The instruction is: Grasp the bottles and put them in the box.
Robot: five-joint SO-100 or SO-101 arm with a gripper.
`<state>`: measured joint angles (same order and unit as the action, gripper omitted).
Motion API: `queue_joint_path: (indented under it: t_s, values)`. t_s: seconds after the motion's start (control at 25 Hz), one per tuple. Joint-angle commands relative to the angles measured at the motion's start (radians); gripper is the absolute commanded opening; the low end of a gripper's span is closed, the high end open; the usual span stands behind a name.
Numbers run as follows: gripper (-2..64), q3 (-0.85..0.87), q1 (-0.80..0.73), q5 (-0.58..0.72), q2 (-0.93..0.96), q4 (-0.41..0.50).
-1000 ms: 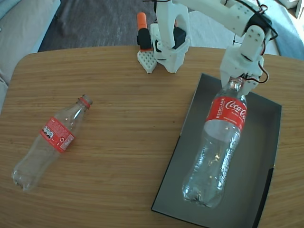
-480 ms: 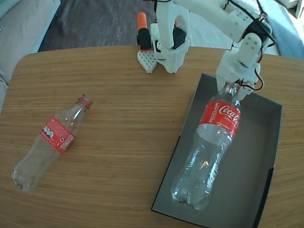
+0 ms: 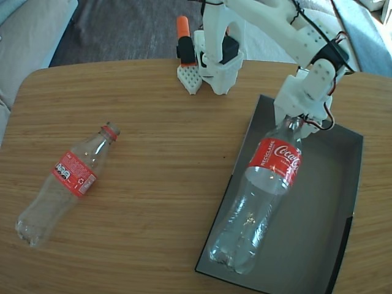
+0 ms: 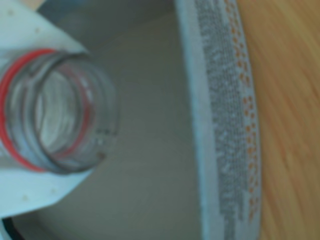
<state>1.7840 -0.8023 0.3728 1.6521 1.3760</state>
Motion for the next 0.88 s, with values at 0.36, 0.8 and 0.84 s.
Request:
queue_joint_path:
  t_s: [0.36, 0.8, 0.84]
  values:
    - [0.0, -0.018, 0.006, 0.044, 0.011, -0.008]
    - [6.6, -0.018, 0.002, 0.081, 0.014, 0.002]
    - [13.2, -0.018, 0.002, 0.080, 0.021, 0.006]
